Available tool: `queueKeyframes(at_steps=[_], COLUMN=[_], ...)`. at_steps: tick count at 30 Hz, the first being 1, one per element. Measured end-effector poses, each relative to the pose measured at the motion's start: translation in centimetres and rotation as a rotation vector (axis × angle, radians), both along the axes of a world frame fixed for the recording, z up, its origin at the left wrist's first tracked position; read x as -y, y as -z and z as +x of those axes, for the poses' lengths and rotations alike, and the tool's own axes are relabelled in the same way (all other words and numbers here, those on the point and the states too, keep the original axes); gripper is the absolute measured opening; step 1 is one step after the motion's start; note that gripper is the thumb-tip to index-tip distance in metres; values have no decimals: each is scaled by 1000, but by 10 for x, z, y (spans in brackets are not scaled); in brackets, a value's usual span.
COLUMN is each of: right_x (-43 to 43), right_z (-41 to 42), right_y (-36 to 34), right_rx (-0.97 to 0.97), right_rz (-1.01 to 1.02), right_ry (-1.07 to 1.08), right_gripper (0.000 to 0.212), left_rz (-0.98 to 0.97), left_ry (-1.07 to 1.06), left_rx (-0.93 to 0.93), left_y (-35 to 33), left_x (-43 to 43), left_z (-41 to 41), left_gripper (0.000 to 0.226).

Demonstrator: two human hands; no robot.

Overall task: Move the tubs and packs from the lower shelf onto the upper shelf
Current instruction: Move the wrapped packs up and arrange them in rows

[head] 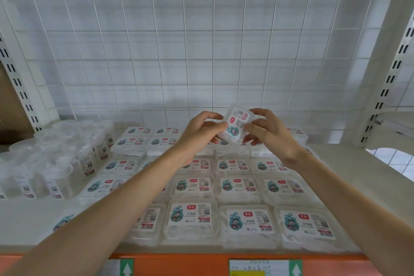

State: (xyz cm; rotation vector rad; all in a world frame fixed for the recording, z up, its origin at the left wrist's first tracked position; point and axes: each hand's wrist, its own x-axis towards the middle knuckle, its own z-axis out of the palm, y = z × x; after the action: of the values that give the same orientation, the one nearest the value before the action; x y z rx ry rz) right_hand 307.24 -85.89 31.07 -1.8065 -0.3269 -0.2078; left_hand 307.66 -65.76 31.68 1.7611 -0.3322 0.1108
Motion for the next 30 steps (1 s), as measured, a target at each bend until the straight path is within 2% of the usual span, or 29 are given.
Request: queueKeyframes(at_steps=[4,8,16,19,22,25,30], right_x=[2,5,6,8,12,19,40], right_z=[-1,-3,-2,-1,-1,-1,-12], right_y=[1,-3,-6,-12,-21,-30,-41], right_rx=[280,460,415,398,359,337,269], right_rz=[-353,-490,-538,-501,-458,-500,-523], right_ry=[133,86,84,127,168,189,222], right_gripper=[53,51,47,44,43,44,42], left_rz=[-6,-11,9,-18,98,245,370], left_ry=[-44,-62,-58,-109,-114,-68,-52], left_rx=[36,39,30,70,148,161,183], left_y=[1,1,2,3,7,6,-2], left_x=[-1,0,3,5,6,9,19], left_z=[1,0,-2,-3,-8,-11,-14], left_gripper=[19,19,29,20,19,36,51])
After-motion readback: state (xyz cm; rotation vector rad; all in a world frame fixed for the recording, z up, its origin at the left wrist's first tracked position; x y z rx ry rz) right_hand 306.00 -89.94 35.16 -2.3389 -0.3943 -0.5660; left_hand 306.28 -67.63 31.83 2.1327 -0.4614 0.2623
